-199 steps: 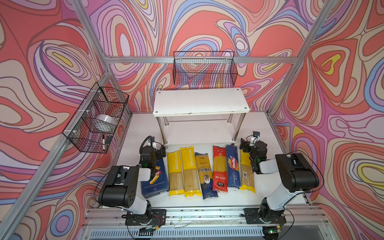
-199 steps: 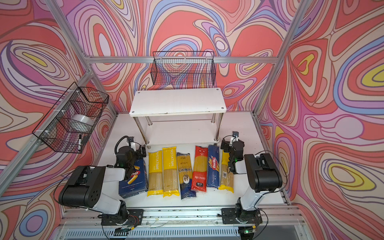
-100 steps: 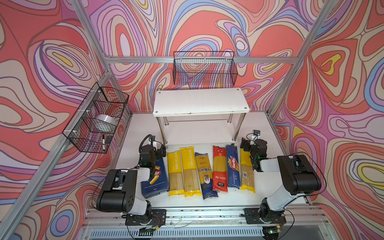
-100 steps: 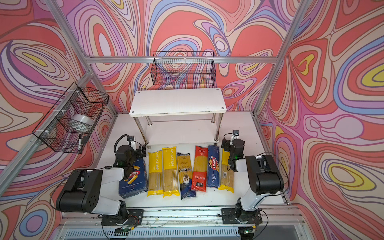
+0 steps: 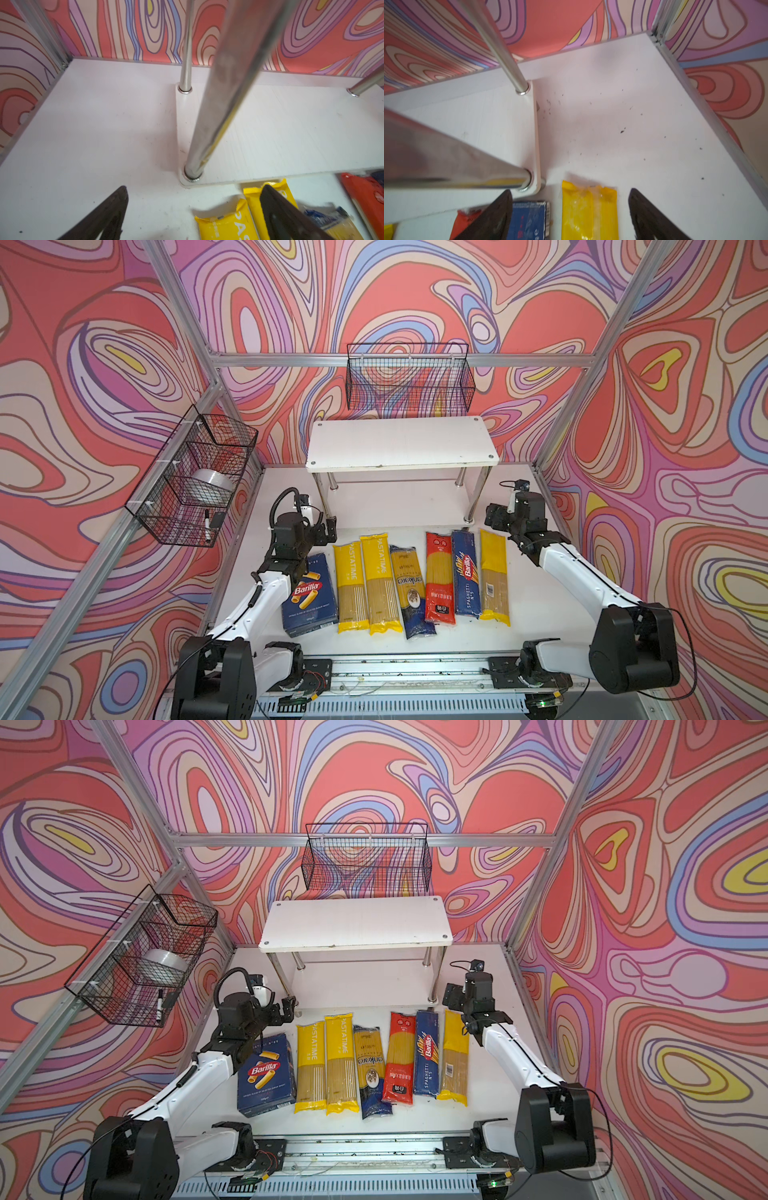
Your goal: Place and organize the pasta boxes and bags onto the shelf
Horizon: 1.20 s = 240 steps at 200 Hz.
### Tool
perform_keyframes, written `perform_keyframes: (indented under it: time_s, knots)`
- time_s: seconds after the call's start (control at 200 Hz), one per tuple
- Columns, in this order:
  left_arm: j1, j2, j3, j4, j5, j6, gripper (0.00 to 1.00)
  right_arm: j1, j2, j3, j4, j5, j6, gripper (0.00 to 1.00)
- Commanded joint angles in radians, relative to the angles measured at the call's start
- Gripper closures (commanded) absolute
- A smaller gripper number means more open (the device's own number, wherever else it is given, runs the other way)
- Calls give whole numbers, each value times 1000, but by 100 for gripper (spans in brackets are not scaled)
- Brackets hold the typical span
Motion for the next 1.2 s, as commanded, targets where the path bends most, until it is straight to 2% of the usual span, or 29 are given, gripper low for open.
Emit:
perform_keyframes:
  time_s: [0.0,0.125,0.15,0.29,0.386,0.506,0.626,1.007,1.197]
  knots:
    - [-55,-58,-30,-128,15,-32,0,60,-63,2,-220,0,54,10]
    - [-70,-134,-65,-166,33,-54,0,160,-99,-13,-312,13,102,11]
    - [-70,-151,-109,-169,37,-59,0,176,-103,-16,-327,8,112,11]
    - [-70,-249,-170,-171,50,-105,0,235,-116,-53,-382,2,160,12]
    - [-70,-289,-201,-147,75,-121,0,248,-118,-71,-396,-9,174,12]
    - [-70,-319,-204,-166,100,-82,0,267,-103,-67,-430,-26,195,13]
    - [-70,-358,-210,-195,39,-61,0,295,-101,-71,-457,-33,226,13]
    - [-70,-429,-241,-207,22,-75,0,342,-64,-92,-464,-56,259,16]
    - [-70,-414,-233,-211,11,-79,0,362,-63,-114,-454,-36,285,16]
